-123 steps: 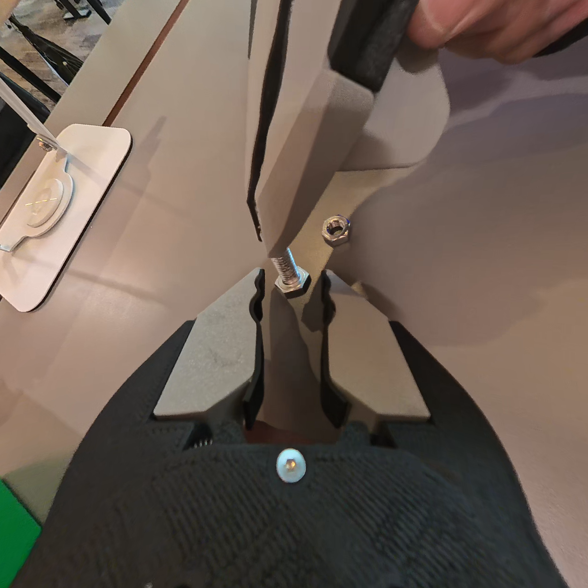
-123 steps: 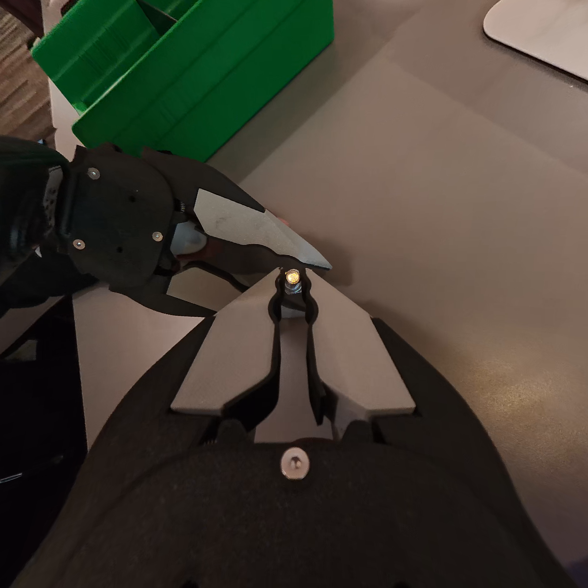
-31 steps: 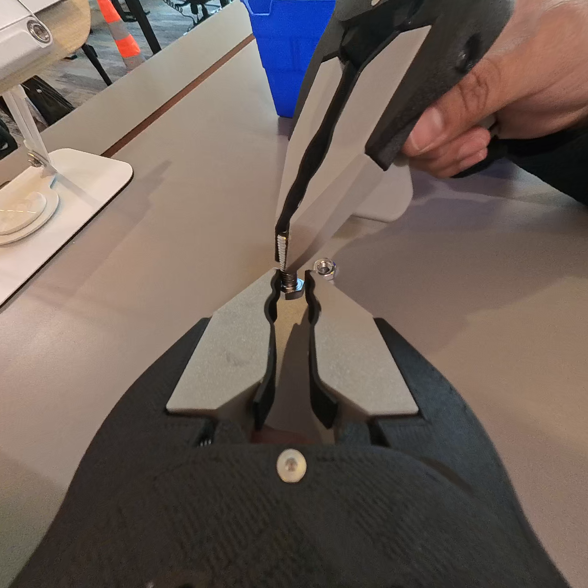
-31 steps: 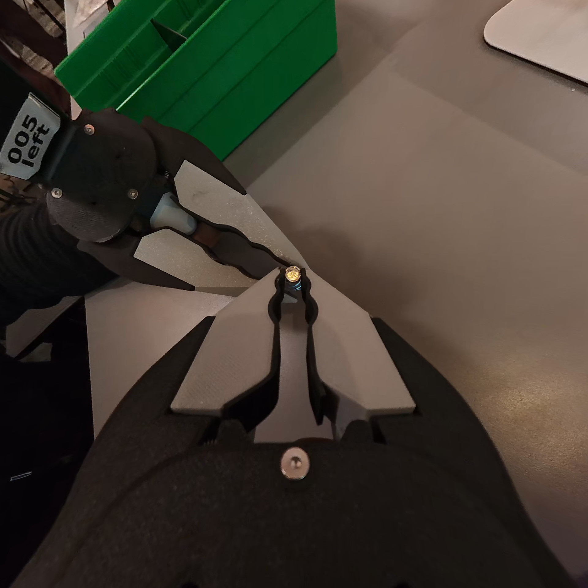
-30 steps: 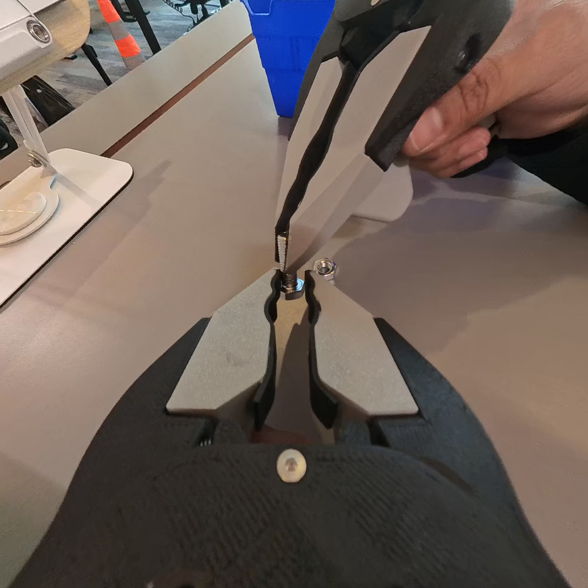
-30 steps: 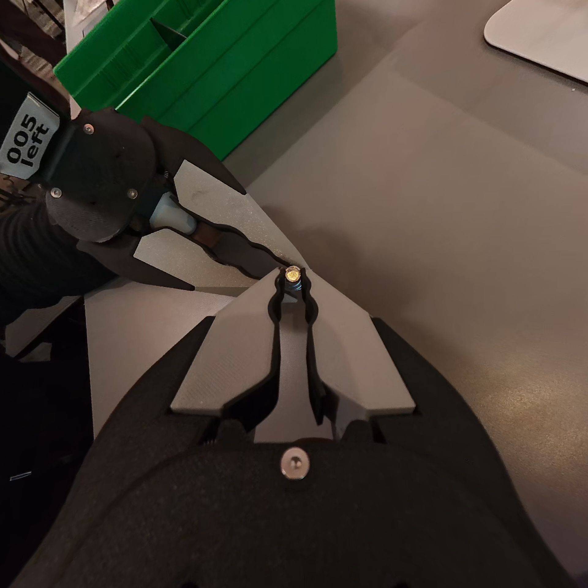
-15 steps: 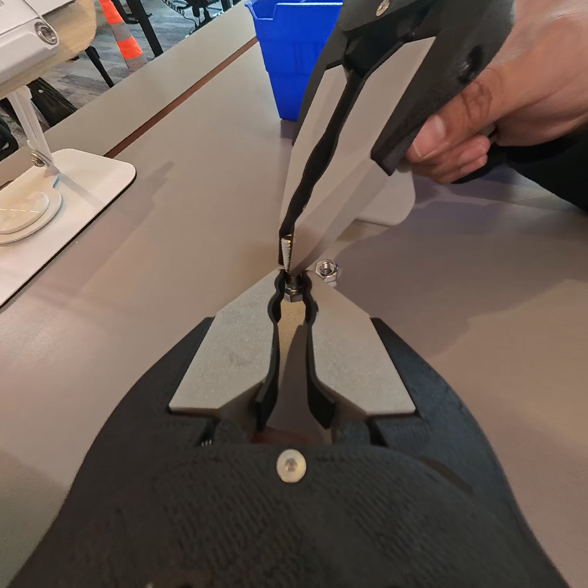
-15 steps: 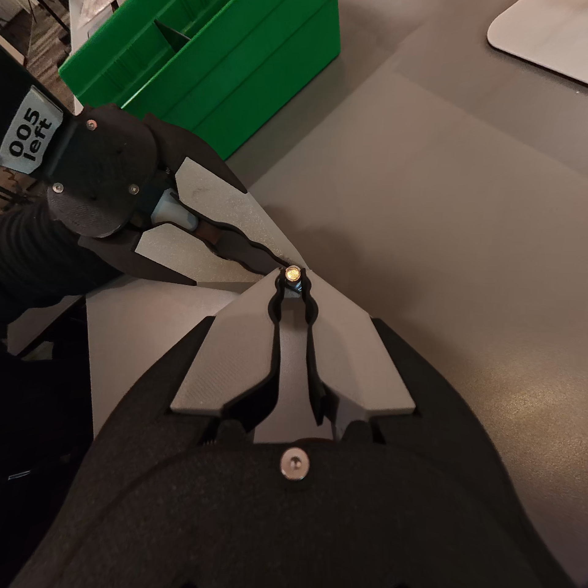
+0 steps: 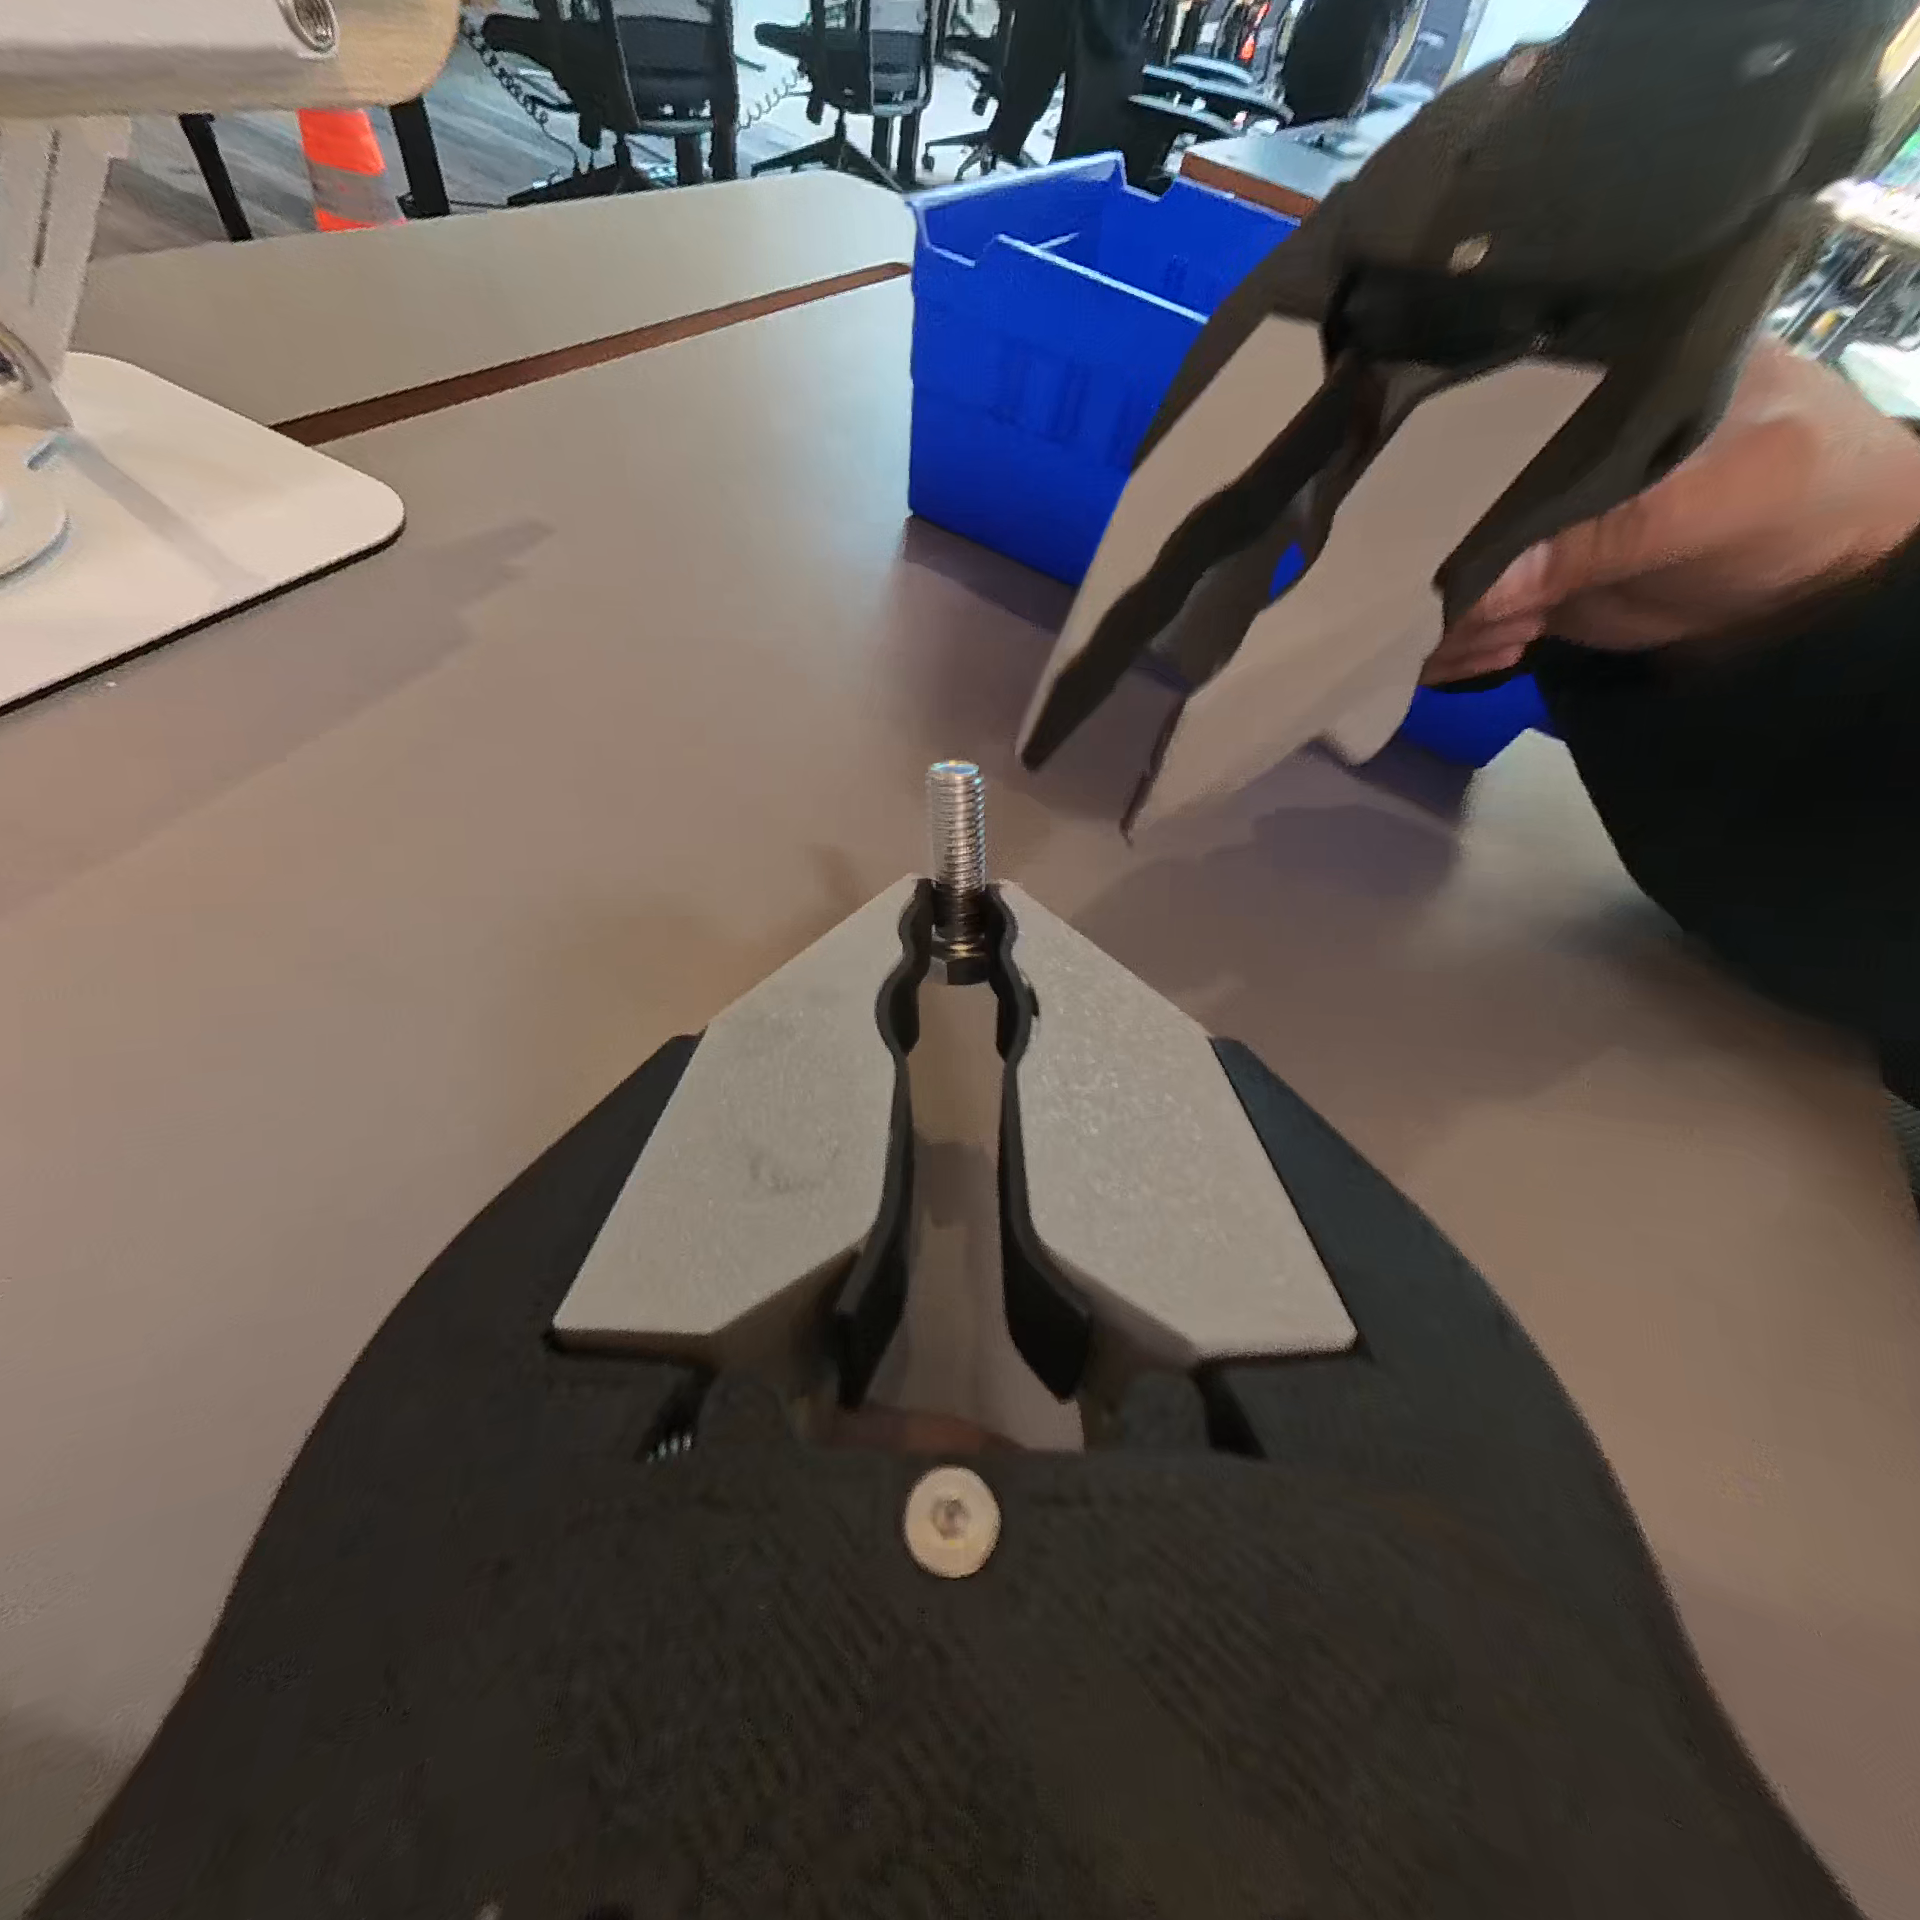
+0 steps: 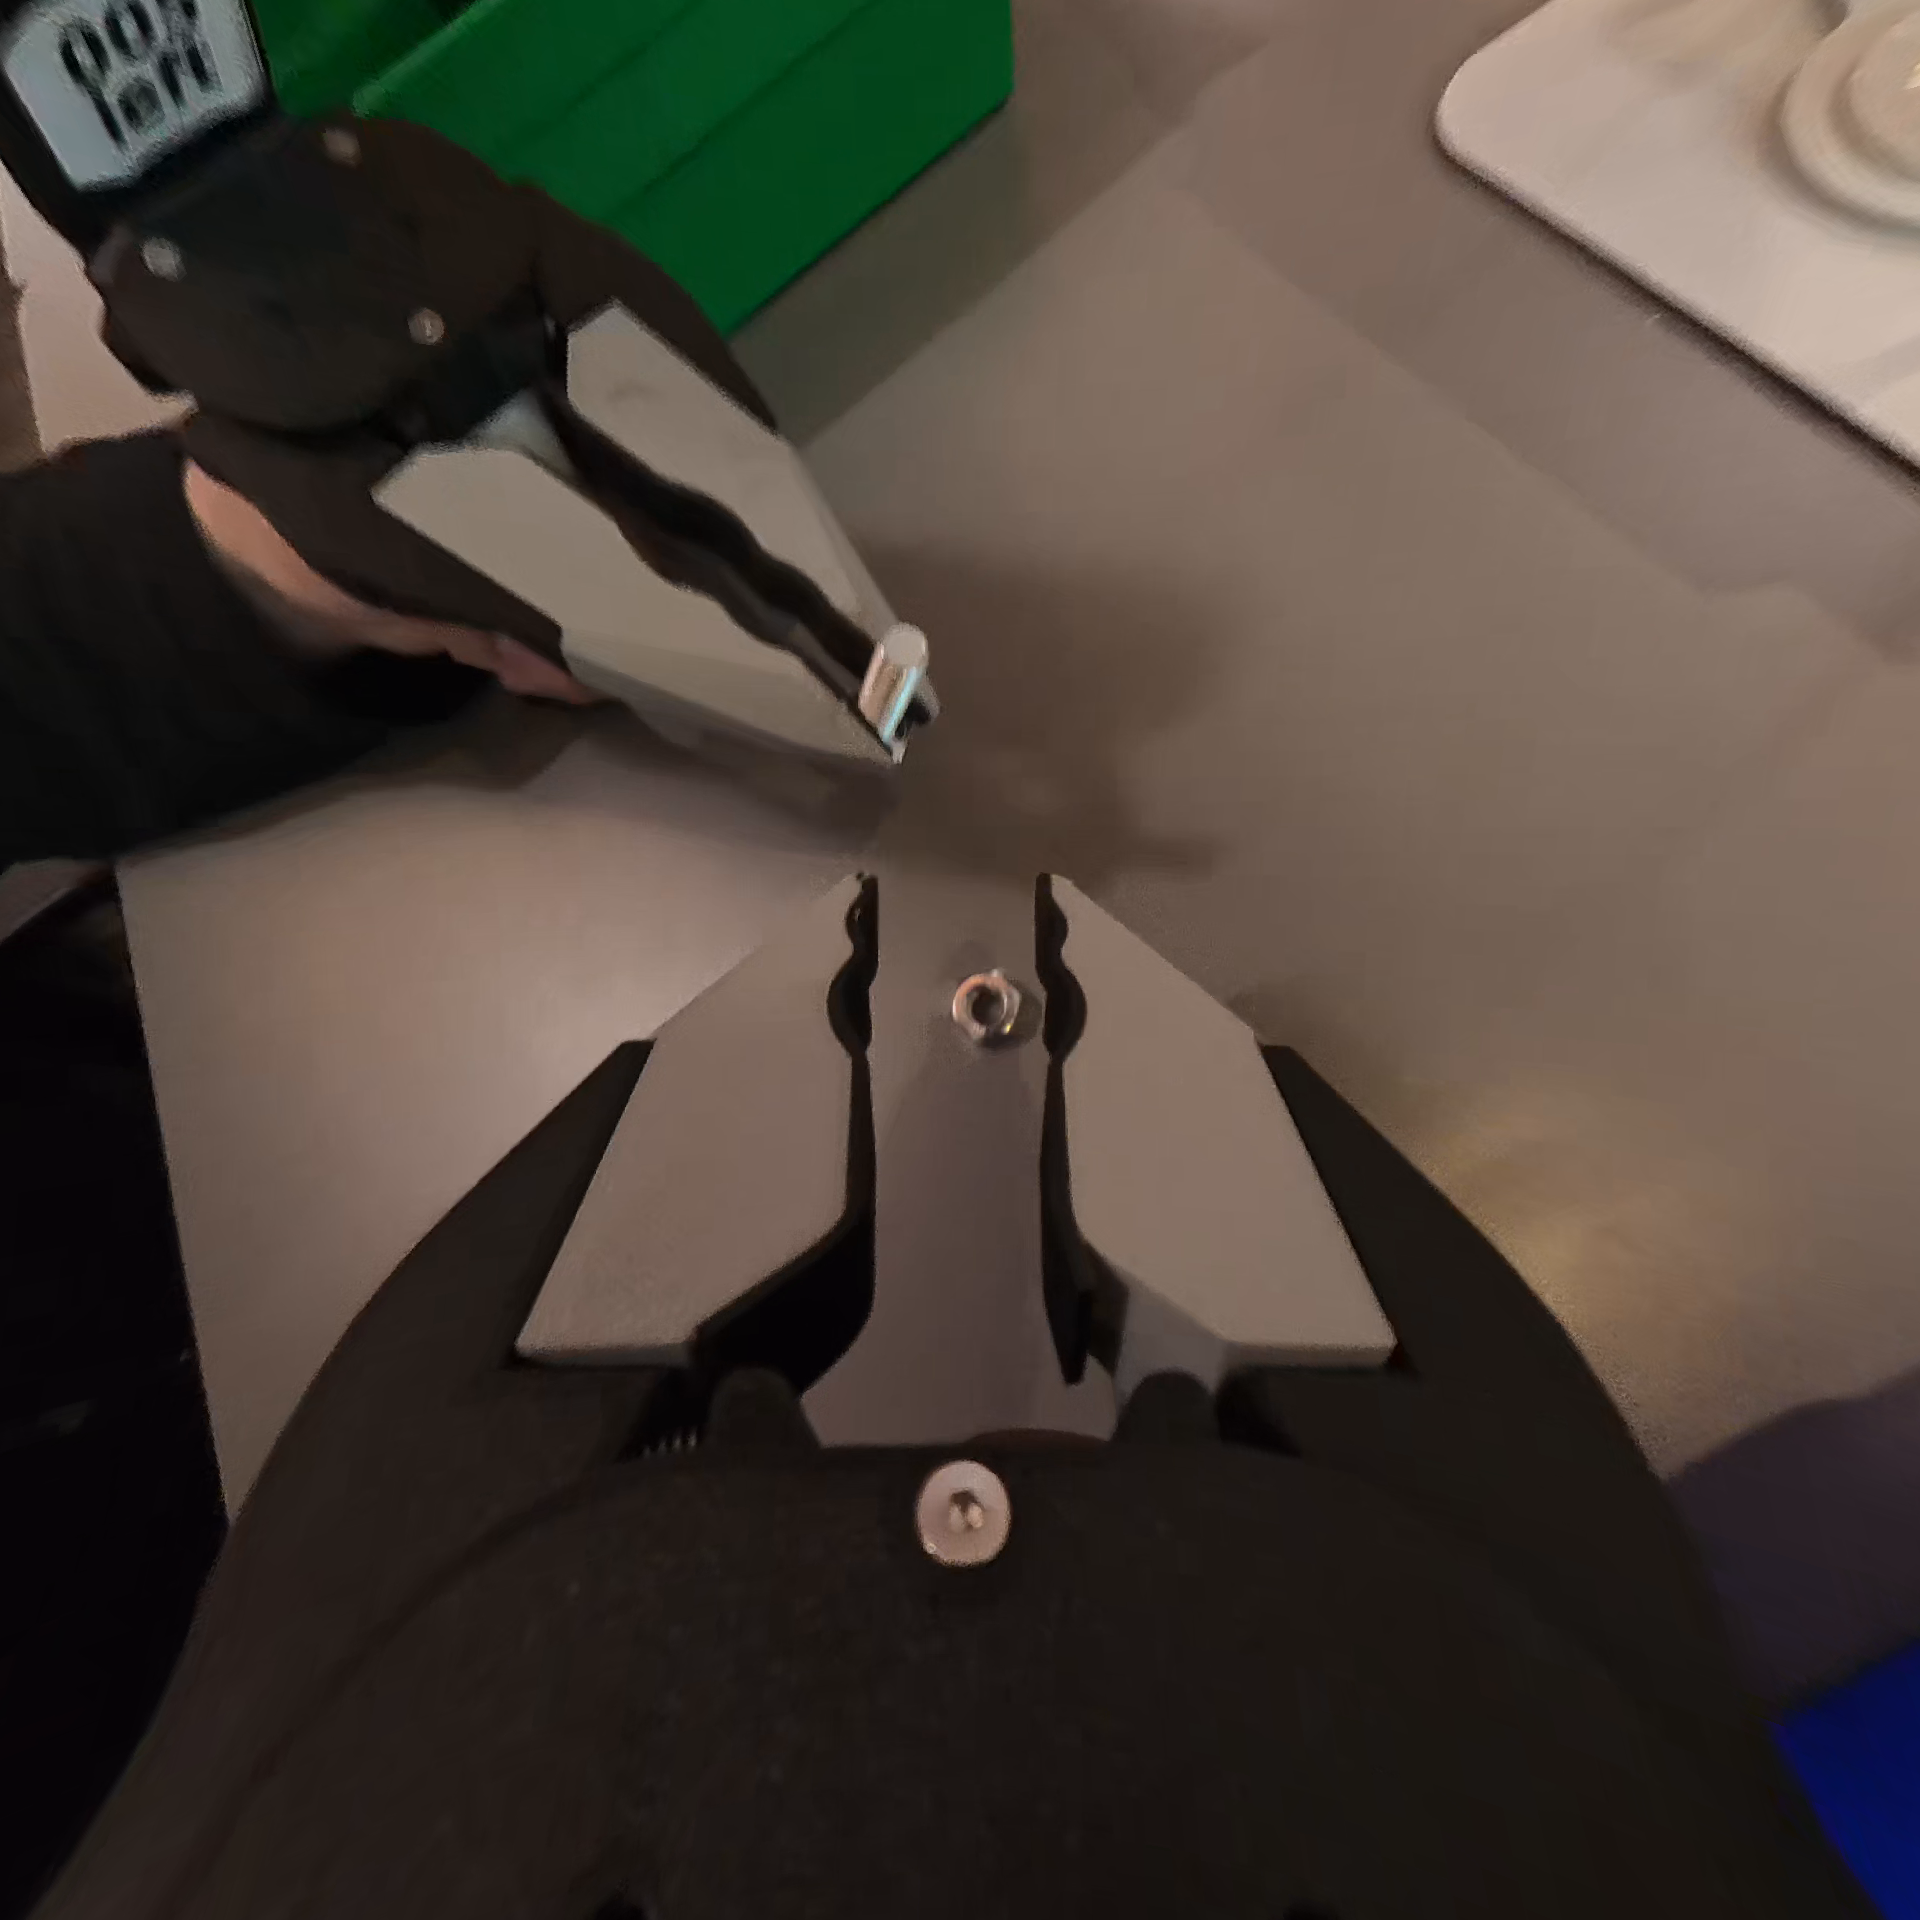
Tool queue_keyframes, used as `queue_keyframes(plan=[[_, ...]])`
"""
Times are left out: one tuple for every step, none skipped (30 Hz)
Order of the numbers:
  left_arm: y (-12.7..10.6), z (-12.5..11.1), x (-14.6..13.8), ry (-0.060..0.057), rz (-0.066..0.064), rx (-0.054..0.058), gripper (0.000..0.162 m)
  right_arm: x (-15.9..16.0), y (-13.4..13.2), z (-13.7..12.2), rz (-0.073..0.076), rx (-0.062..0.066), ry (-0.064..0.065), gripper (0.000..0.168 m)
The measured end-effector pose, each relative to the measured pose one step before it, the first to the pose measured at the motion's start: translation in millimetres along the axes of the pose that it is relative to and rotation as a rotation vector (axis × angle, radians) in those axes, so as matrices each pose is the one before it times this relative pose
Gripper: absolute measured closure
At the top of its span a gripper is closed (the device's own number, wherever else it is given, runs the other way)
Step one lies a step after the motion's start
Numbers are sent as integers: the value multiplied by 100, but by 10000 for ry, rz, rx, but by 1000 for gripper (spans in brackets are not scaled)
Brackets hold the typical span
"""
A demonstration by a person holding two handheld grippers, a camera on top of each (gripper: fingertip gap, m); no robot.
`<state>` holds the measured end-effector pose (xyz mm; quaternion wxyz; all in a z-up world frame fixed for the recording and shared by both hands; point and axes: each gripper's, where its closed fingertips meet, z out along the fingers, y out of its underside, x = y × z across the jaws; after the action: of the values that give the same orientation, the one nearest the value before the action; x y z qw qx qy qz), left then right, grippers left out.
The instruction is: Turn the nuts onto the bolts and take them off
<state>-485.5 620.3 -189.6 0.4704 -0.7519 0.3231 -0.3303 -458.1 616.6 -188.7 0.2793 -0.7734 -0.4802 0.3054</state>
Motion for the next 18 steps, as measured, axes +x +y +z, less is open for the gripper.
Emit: queue_keyframes(plan=[[-151, -66, 53, 114, -85, 111, 155, -5, 713, 231, -30, -383, -26, 141], [-171, -76, 87, 154, -99, 122, 155, -13, 768, 282, -3, -396, -30, 143], [-130, -84, 65, 149, -122, 97, 155, -110, 656, 320, 33, -360, -94, 143], [-80, -79, -14, 92, -123, 67, 155, -55, 430, 293, 8, -227, -42, 142], [-118, -95, -11, 90, -97, 87, 155, 125, 271, 229, -35, -163, 93, 141], [-111, -85, 80, 127, -40, 75, 155, 164, 220, 171, -89, -155, 134, 141], [-7, -53, 147, 147, 0, -5, 155, 167, 153, 106, -111, -110, 152, 141], [88, -29, 130, 124, 34, -71, 155, 103, 128, 103, -65, -82, 102, 142], [185, -30, 247, 193, 65, -133, 155, -92, 136, 120, -22, -93, -34, 142], [296, -49, 458, 333, 91, -206, 155, -208, 75, 135, -25, -64, -99, 143], [148, -84, 373, 260, 175, -87, 155, -132, -202, 72, -69, 75, -7, 143], [6, -143, 342, 257, 86, 16, 155, -45, -570, -87, -146, 272, 94, 144], [-107, -160, 266, 258, -112, 68, 155, -190, -821, -292, -106, 435, 10, 146], [-185, -176, 132, 206, -222, 122, 155, -528, -993, -442, 0, 550, -265, 150], [-252, -158, 23, 128, -210, 157, 155, -518, -1116, -566, 93, 650, -306, 153], [-286, -154, -37, 48, -135, 188, 155, -325, -1091, -600, 126, 659, -222, 158], [-227, -109, 77, 104, -112, 140, 155, -344, -927, -528, 99, 576, -250, 163], [-160, -53, 219, 168, -90, 102, 155, -362, -747, -391, 48, 467, -268, 168]])
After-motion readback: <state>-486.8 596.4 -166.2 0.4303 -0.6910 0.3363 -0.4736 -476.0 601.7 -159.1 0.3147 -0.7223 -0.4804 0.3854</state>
